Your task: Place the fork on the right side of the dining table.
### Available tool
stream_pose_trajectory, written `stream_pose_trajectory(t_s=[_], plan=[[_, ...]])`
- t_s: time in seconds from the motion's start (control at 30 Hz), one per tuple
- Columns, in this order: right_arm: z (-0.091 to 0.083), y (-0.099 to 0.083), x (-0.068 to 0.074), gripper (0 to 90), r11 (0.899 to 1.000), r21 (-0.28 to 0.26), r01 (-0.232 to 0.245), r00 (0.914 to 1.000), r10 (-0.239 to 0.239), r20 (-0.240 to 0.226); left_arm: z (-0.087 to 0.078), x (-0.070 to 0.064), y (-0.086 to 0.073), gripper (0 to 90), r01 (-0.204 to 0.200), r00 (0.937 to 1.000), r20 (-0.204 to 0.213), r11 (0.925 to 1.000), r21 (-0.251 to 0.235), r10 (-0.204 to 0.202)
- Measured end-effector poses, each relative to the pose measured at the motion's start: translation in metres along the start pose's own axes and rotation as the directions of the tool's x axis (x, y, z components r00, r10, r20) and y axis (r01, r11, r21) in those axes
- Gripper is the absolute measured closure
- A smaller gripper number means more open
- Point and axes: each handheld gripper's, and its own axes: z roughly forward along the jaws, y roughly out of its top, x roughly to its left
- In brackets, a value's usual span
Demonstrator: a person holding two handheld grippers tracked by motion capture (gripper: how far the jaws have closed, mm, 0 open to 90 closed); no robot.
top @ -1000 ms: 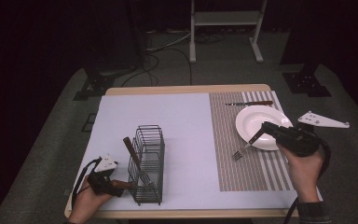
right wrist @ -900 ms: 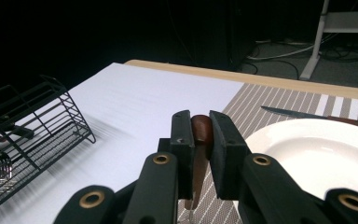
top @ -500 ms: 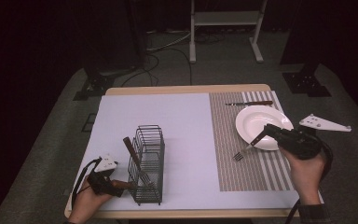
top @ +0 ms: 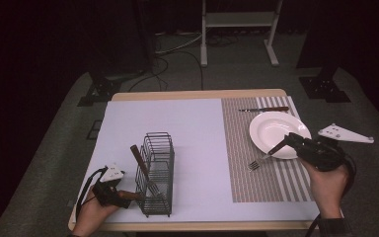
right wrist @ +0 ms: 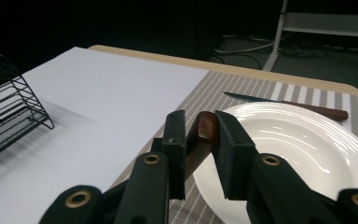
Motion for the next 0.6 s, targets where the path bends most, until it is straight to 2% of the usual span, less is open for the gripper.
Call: stream_pose_trajectory(t_s=[0.2, 0.6], plan=[[-0.003, -0.006, -0.005, 71.7, 1.000, 0.012, -0.010, 0.9990, 0.009, 0.043, 0.000, 0.000, 0.000, 0.0, 0.000, 1.0000, 0.000, 1.0000, 0.000, 0.000], [-0.005, -0.016, -0.017, 68.0, 0.998, 0.035, -0.043, 0.9947, 0.039, 0.095, 0.000, 0.000, 0.000, 0.0, 0.001, 1.0000, 0.001, 1.0000, 0.000, -0.001]])
